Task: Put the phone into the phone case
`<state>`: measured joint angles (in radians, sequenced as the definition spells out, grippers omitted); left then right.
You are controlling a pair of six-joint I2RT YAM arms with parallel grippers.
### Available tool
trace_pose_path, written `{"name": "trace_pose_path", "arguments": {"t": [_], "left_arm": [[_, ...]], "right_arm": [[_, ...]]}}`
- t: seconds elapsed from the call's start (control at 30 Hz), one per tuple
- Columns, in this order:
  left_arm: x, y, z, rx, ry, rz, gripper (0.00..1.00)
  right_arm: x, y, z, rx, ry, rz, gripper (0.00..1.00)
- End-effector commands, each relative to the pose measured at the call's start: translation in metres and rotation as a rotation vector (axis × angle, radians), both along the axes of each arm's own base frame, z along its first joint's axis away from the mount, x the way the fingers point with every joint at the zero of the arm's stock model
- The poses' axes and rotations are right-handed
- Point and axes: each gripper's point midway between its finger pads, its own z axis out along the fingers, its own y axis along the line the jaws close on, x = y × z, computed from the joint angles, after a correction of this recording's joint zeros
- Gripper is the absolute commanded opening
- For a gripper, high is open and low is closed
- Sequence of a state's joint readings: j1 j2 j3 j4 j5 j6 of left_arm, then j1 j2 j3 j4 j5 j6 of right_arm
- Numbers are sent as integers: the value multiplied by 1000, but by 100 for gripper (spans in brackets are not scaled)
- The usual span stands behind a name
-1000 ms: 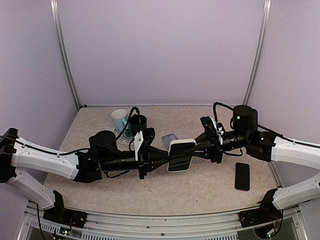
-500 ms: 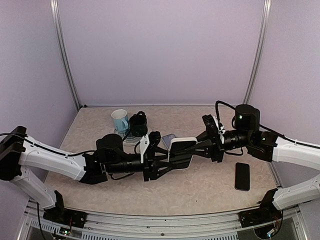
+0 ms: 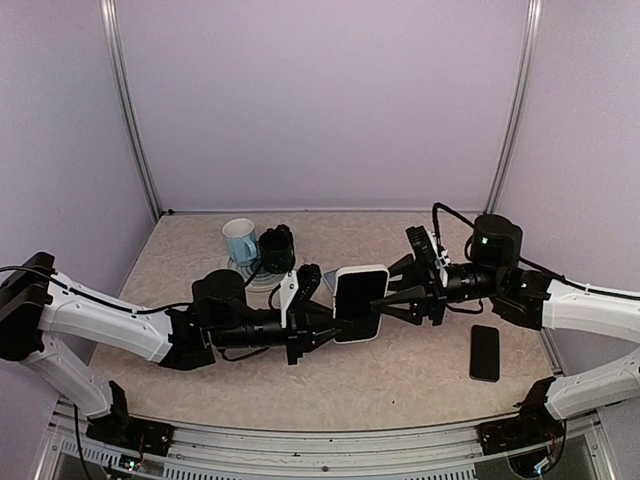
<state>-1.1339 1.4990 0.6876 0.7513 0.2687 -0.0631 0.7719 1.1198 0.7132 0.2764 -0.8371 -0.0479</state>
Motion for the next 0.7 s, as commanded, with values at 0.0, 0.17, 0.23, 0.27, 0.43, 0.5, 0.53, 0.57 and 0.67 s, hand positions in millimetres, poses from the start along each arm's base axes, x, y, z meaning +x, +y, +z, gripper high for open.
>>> {"name": "trace_pose_path", "arguments": {"t": [0.0, 0.17, 0.23, 0.27, 0.43, 0.5, 0.53, 0.57, 0.67], "left_arm": [[-3, 6, 54, -169, -54, -4, 0], [-5, 3, 54, -175, -39, -24, 0], [-5, 2, 52, -172, -34, -23, 0], [-5, 2, 52, -171, -32, -23, 0], [25, 11, 39, -102, 4, 156, 67], [56, 26, 30, -46, 21, 352, 85], [71, 38, 25, -12, 29, 459, 89], [85, 50, 20, 21, 43, 562, 93], [109, 75, 9, 100, 73, 712, 97]], "right_arm": [[-3, 4, -1, 46, 54, 19, 44], [1, 10, -5, 37, 80, 36, 30], [1, 13, -6, 30, 95, 54, 3], [2, 14, -6, 21, 106, 54, 0], [43, 1, -6, -34, 254, -90, 0], [80, -17, -17, -83, 349, -239, 0], [105, -32, -27, -117, 403, -345, 0], [127, -47, -37, -149, 462, -431, 0], [173, -82, -72, -262, 642, -599, 0]]}}
